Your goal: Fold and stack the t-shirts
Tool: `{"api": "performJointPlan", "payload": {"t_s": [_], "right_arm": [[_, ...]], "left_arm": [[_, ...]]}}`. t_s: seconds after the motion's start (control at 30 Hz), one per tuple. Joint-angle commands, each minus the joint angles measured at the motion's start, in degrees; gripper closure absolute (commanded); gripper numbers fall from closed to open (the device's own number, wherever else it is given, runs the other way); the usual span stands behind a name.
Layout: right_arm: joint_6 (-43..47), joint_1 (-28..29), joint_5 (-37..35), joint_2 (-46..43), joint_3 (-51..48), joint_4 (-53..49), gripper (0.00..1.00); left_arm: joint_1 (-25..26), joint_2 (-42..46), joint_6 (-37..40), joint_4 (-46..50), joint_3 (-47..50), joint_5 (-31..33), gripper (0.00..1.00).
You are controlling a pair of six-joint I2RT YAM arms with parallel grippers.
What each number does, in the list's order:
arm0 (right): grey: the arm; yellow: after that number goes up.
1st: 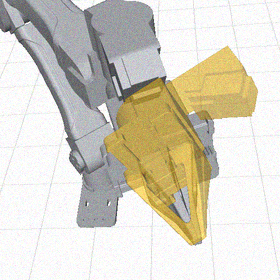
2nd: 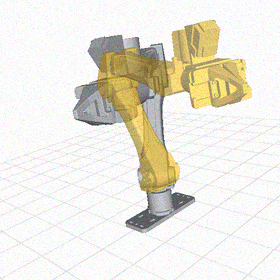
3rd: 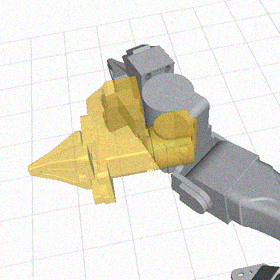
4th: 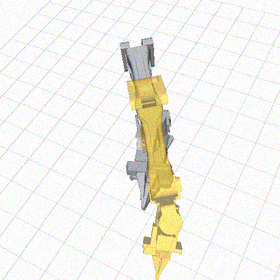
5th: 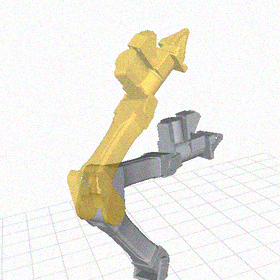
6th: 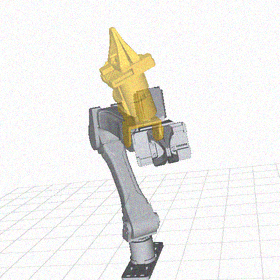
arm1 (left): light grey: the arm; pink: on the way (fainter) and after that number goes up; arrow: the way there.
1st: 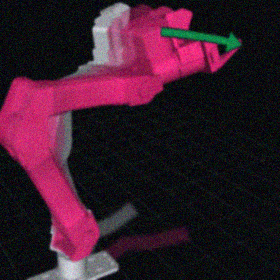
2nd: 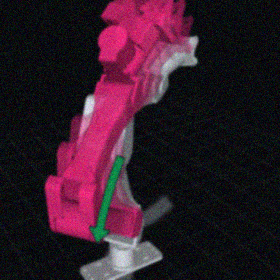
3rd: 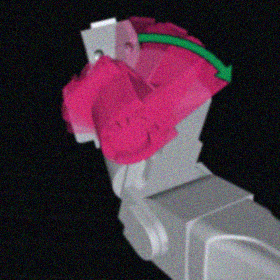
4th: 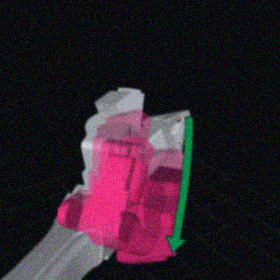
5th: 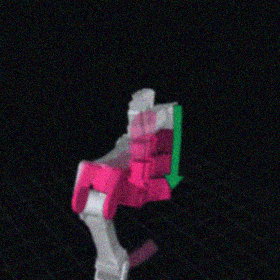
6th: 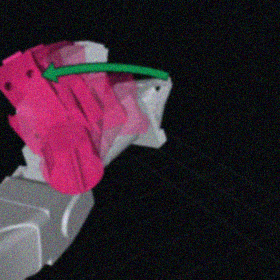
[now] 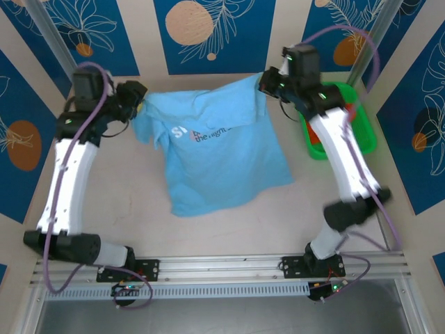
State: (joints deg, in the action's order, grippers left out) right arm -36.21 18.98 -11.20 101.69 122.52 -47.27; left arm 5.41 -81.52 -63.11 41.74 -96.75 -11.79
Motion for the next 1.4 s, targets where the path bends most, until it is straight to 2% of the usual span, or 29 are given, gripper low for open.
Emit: {"api": "performJointPlan", "payload": {"t_s": [0.0, 0.03, 0.07, 0.1, 0.13, 0.2, 0.27, 0.33, 0.43, 0.53, 0.63, 0.73, 0.83, 0.93, 1.07, 1.2, 1.27, 1.37], "right_arm": [[-3.4, -2.1, 1.5, 20.9, 16.4, -17.3, 0.6], [-4.0, -2.6, 3.2, 29.0, 27.3, -24.3, 0.43], [-4.3, -3.4, 5.3, 35.3, 38.7, -29.9, 0.31], [-4.4, -4.6, 8.5, 40.5, 48.4, -34.2, 0.13], [-5.0, -5.8, 11.7, 43.0, 53.2, -37.6, 0.0], [-4.7, -7.2, 11.2, 40.6, 49.9, -41.4, 0.0], [-1.4, -7.1, 9.7, 33.0, 35.4, -39.1, 0.01], [0.7, -5.8, 8.2, 19.4, 11.4, -28.7, 0.0], [-2.3, -5.5, 7.2, 1.1, -19.9, -12.2, 0.01], [-5.9, -7.0, 7.6, -9.5, -37.8, -7.9, 0.07], [-5.9, -7.8, 8.3, -13.5, -48.4, -8.4, 0.14], [-5.6, -8.0, 10.6, -16.0, -56.4, -7.6, 0.21], [-5.9, -8.0, 12.1, -19.4, -63.7, -5.7, 0.3], [-6.3, -8.0, 13.4, -22.0, -68.5, -4.2, 0.35], [-5.7, -8.0, 13.8, -23.7, -71.4, -4.1, 0.35], [-5.0, -8.1, 14.6, -25.8, -73.5, -3.2, 0.35], [-4.6, -8.2, 14.4, -26.4, -73.8, -2.9, 0.31], [-4.3, -8.9, 14.5, -26.2, -74.0, -3.0, 0.27]], "left_arm": [[-3.8, -3.0, -7.2, 1.3, 9.8, 16.7, 0.16], [-4.3, -4.0, -5.7, 1.4, 10.9, 20.0, 0.01], [-4.2, -4.8, -3.8, 1.7, 10.8, 22.2, 0.0], [-4.1, -5.9, -1.8, 2.1, 10.1, 23.0, 0.0], [-3.9, -7.0, 0.1, 2.3, 9.2, 22.2, 0.0], [-2.7, -9.2, 3.7, 2.7, 7.2, 19.6, 0.0], [-0.4, -11.9, 8.4, 2.2, 5.2, 15.4, 0.0], [3.4, -16.3, 12.7, 3.7, 2.3, 10.6, 0.01], [10.3, -23.9, 17.8, 6.9, -3.0, 4.7, 0.04], [17.7, -30.9, 20.0, 7.2, -7.5, 0.4, 0.08], [23.1, -37.2, 18.7, 7.2, -12.0, -0.1, 0.1], [26.7, -43.0, 16.2, 6.1, -16.1, -0.4, 0.11], [29.5, -49.3, 18.4, 9.5, -23.7, 3.1, 0.12], [30.1, -54.0, 20.8, 12.3, -28.9, 5.6, 0.21], [30.2, -55.4, 27.8, 15.3, -30.8, 11.3, 0.23], [30.8, -54.8, 38.2, 17.6, -30.4, 16.3, 0.22], [30.7, -54.6, 42.2, 17.2, -30.1, 16.6, 0.21], [30.7, -55.2, 46.1, 14.6, -30.7, 12.8, 0.23]]}}
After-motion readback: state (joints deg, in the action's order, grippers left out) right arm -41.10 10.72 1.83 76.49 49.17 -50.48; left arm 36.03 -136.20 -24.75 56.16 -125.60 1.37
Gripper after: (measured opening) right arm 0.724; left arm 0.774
